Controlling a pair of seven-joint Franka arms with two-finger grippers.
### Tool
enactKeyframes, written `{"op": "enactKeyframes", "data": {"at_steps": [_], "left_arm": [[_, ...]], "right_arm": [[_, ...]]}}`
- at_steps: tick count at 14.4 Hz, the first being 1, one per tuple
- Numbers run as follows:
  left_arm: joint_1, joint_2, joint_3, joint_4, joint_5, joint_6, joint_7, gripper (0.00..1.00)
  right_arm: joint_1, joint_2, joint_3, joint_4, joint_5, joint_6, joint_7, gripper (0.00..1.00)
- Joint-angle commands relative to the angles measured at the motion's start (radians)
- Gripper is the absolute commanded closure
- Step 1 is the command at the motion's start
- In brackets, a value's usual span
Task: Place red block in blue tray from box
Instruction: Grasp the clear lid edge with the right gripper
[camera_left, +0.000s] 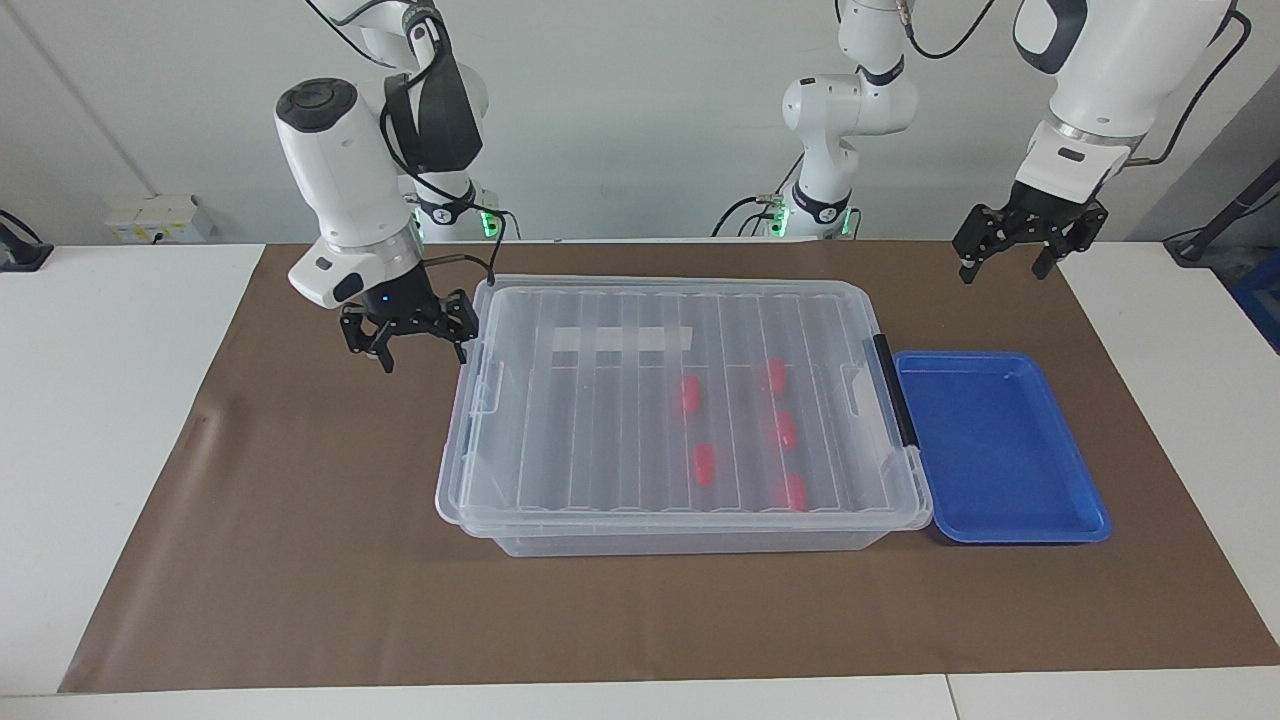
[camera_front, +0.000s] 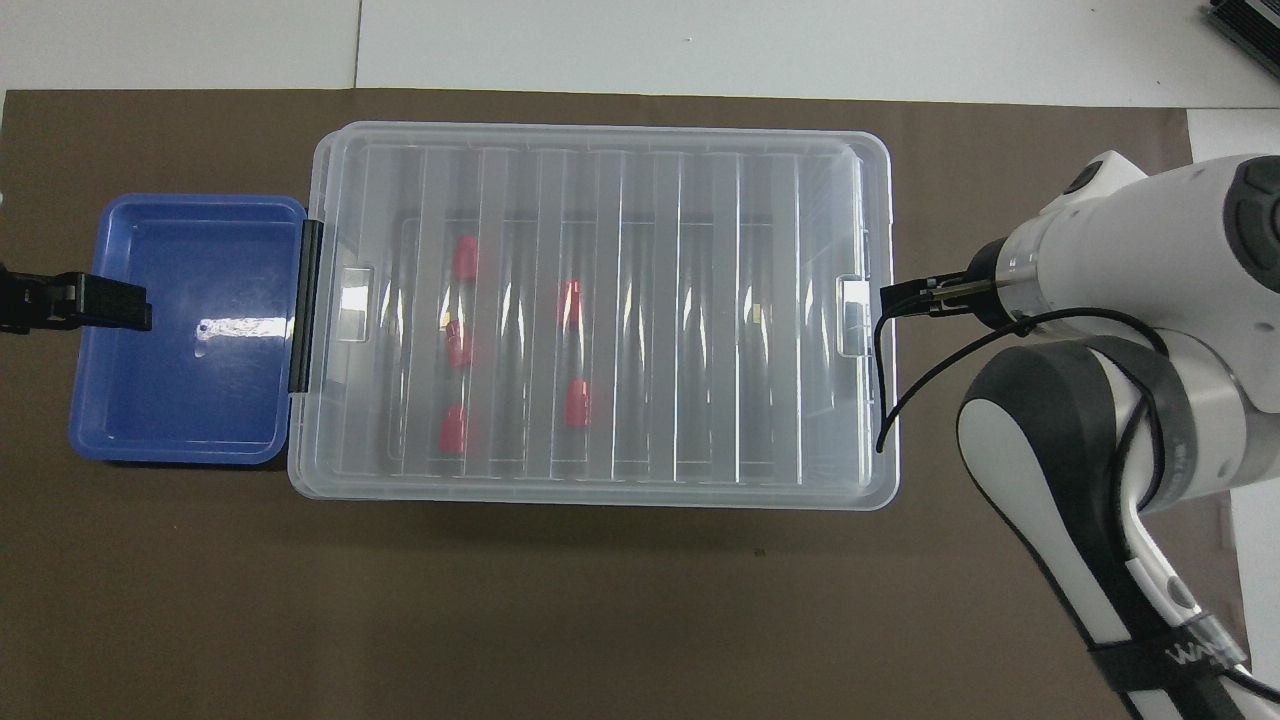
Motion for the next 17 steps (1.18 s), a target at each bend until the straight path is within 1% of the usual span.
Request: {"op": "enactKeyframes", "data": {"at_steps": [1, 3, 7, 13, 14, 17], "left_arm": [[-0.005, -0.010, 0.005, 0.000, -0.016, 0.006, -0.010, 0.00], [-0.006, -0.010, 0.004, 0.000, -0.016, 0.007, -0.010, 0.00], [-0.006, -0.010, 0.004, -0.001, -0.016, 0.007, -0.010, 0.00], [-0.008, -0.010, 0.004, -0.001, -0.017, 0.007, -0.012, 0.00], [-0.006, -0.010, 0.002, -0.003, -0.019, 0.009, -0.030, 0.00], [-0.005, -0.012, 0.002, -0.015, -0.063, 0.068, -0.146, 0.00]], "right_arm": [[0.017, 0.019, 0.007, -0.040, 0.016, 0.055, 0.011, 0.00], [0.018, 0.036, 0.007, -0.048, 0.016, 0.079, 0.009, 0.00], [0.018, 0.045, 0.004, -0.072, 0.013, 0.089, 0.012, 0.00], [-0.005, 0.048, -0.001, -0.078, -0.010, 0.080, 0.015, 0.00], [-0.017, 0.048, -0.001, -0.077, -0.028, 0.079, 0.015, 0.00], [-0.035, 0.048, -0.001, -0.077, -0.044, 0.074, 0.015, 0.00]]}}
